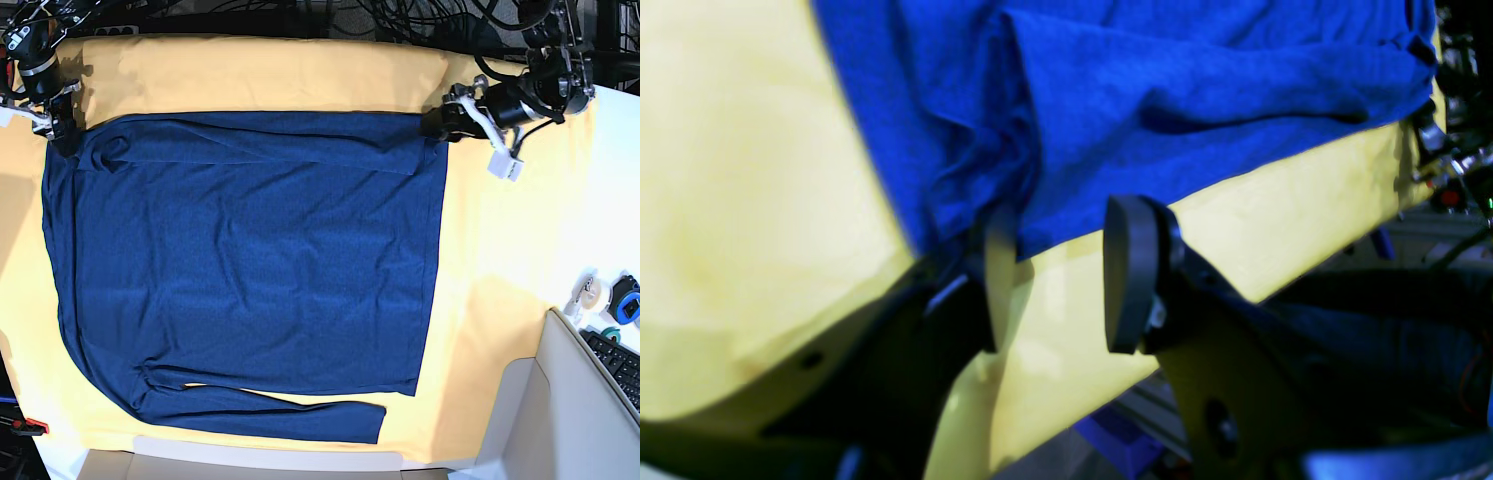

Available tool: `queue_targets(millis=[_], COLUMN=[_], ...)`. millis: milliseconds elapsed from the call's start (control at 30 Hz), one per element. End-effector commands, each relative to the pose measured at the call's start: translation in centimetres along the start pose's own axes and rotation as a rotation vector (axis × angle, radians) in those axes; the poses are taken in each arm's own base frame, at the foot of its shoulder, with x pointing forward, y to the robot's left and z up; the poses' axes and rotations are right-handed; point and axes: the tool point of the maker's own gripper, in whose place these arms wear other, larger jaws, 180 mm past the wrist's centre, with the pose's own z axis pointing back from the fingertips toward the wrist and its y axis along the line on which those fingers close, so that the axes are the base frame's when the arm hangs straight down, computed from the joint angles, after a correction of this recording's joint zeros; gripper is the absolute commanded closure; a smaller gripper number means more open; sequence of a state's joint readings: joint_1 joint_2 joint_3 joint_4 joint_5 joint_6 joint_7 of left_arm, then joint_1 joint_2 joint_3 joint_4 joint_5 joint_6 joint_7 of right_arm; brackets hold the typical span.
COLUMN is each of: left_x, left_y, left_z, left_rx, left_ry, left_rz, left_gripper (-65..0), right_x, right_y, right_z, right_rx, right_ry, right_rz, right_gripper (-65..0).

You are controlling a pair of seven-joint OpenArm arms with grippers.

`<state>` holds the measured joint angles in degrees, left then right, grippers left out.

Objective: Fold the T-shirt properly
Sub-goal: 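Pull the grasped collar edge away from the hem with both grippers, then lift the collar edge and drag it toward the hem with both grippers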

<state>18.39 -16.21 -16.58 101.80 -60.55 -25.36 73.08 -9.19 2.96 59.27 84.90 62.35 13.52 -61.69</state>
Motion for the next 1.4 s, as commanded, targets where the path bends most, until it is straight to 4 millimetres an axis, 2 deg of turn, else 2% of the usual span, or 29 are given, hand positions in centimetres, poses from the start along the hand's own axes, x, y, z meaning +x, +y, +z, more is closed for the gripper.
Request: queue_targets(millis=[0,33,67,200,333,500,767,1067,1100,1167,1233,1267,1367], left_x=[1.4,1.7,2.0,2.0,-0.1,-0.4,-1.7,-2.2,-2.0,-1.6,-1.6,-1.6,-1.5], left_y=[0.3,0.8,1.3,2.5,3.2,4.0,1.4,-0.1,-0.3,-0.4,-0.4,-0.5,-0.5], left_z=[1.0,1.4,1.9,2.8,1.9,0.6,-1.7,-2.9,-3.0,-3.2,-3.2,-3.2,-3.1], left_rx=[0.011,0.026,0.043,0.078,0.063,0.042,-0.034,-0.077,-0.082,-0.086,-0.086,-0.088,-0.086], left_ry=[-0.048,-0.062,-0.078,-0.078,-0.006,0.005,0.064,0.071,0.068,0.063,0.063,0.065,0.066], left_rz=[-0.017,-0.01,-0.002,0.015,0.083,0.143,0.126,0.138,0.132,0.124,0.124,0.122,0.115], left_gripper=[-22.0,-22.0,-22.1,-22.4,-22.4,-22.5,-22.5,-21.9,-20.9,-14.1,-2.0,0.0,-0.7], right_x=[0.2,0.2,0.0,-1.1,-1.5,-1.5,-1.5,-1.6,-1.6,-1.6,-1.9,-2.1,-2.6], right_y=[0.2,0.0,0.0,-0.3,-0.5,-0.5,-0.6,-0.7,-0.7,-0.7,-0.8,-0.8,-0.9], right_z=[0.1,0.1,0.0,-0.5,-0.5,-0.6,-0.5,-0.4,-0.4,-0.4,-0.3,-0.3,-0.1], right_rx=[0.0,-0.006,-0.014,-0.048,-0.056,-0.054,-0.058,-0.06,-0.061,-0.061,-0.064,-0.065,-0.068], right_ry=[0.001,0.004,0.013,0.064,0.07,0.071,0.073,0.074,0.074,0.074,0.092,0.104,0.142], right_rz=[0.008,0.011,0.021,0.058,0.055,0.055,0.056,0.056,0.056,0.056,0.057,0.056,0.063], right_gripper=[-6.7,-1.8,0.0,0.0,0.0,0.0,0.0,0.0,0.0,0.0,0.0,0.0,0.0])
